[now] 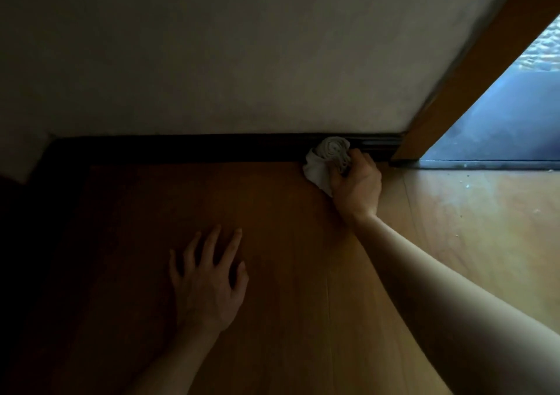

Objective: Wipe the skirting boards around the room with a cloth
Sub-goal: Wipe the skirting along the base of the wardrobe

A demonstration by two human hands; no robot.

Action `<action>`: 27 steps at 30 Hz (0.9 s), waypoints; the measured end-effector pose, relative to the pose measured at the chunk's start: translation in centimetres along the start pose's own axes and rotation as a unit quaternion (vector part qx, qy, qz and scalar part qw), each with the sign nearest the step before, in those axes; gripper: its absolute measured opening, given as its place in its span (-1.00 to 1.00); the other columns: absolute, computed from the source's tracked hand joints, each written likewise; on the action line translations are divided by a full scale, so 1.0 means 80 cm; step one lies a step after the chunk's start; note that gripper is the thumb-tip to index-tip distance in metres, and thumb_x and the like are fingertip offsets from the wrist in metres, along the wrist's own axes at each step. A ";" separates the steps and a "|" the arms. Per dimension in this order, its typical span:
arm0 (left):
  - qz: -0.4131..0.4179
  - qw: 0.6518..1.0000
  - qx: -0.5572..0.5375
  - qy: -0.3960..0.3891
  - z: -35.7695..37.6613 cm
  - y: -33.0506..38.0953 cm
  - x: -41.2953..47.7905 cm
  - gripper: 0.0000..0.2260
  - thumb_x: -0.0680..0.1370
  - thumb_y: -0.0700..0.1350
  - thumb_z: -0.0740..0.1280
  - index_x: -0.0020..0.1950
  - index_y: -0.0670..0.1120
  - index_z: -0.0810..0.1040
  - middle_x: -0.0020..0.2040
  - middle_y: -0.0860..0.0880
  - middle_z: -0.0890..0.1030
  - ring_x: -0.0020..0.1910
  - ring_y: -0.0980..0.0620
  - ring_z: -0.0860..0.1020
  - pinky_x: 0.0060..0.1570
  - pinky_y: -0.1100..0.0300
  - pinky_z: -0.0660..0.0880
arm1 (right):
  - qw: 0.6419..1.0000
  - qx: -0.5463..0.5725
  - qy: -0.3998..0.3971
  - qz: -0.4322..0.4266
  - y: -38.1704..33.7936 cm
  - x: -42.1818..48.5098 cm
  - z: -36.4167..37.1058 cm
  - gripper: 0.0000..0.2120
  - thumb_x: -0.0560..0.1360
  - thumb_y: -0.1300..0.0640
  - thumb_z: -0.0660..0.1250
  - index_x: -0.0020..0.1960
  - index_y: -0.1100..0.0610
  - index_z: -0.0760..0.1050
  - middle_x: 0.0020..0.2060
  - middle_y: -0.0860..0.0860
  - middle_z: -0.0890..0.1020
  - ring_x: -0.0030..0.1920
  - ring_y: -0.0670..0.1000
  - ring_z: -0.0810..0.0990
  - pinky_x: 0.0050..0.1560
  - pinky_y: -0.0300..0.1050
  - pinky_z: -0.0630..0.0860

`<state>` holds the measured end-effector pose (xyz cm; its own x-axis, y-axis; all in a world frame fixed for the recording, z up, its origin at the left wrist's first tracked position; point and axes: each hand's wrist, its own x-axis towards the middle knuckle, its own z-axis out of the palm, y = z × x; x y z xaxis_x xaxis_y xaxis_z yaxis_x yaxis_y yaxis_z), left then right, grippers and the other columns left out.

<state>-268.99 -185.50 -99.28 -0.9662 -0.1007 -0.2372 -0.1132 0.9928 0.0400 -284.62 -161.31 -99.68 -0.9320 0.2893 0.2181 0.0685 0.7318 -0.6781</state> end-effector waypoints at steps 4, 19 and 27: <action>0.076 0.997 0.026 -0.014 -0.006 0.017 0.004 -0.42 0.55 0.26 0.00 0.55 0.17 0.33 0.54 -0.06 0.36 0.43 -0.20 0.38 0.38 -0.36 0.27 | 0.994 -0.008 0.049 0.097 0.036 0.008 -0.035 -0.76 0.51 0.08 0.35 0.12 0.18 0.53 0.08 0.15 0.58 0.09 0.22 0.55 0.00 0.01 0.45; 0.059 0.998 0.026 -0.026 -0.006 0.045 0.003 -0.42 0.54 0.25 -0.03 0.55 0.18 0.32 0.53 -0.06 0.38 0.45 -0.23 0.36 0.35 -0.37 0.28 | 0.994 0.004 0.040 0.102 0.035 0.005 -0.034 -0.77 0.52 0.08 0.33 0.11 0.18 0.54 0.06 0.12 0.57 0.04 0.18 0.56 0.00 0.01 0.47; 0.062 0.997 0.032 -0.011 0.006 0.039 0.008 -0.44 0.56 0.30 -0.16 0.57 0.33 -0.16 0.65 0.06 0.06 0.59 -0.11 0.08 0.47 -0.31 0.04 | 1.000 0.009 0.000 0.014 -0.025 -0.010 0.016 -0.83 0.49 0.15 0.37 0.02 0.22 0.55 -0.03 0.13 0.56 -0.06 0.16 0.54 -0.19 -0.17 0.25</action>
<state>-269.83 -182.43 -99.79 -0.9663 0.0243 -0.2564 0.0229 0.9997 0.0084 -284.42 -163.79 -99.37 -0.9298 0.3100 0.1984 0.0883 0.7114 -0.6972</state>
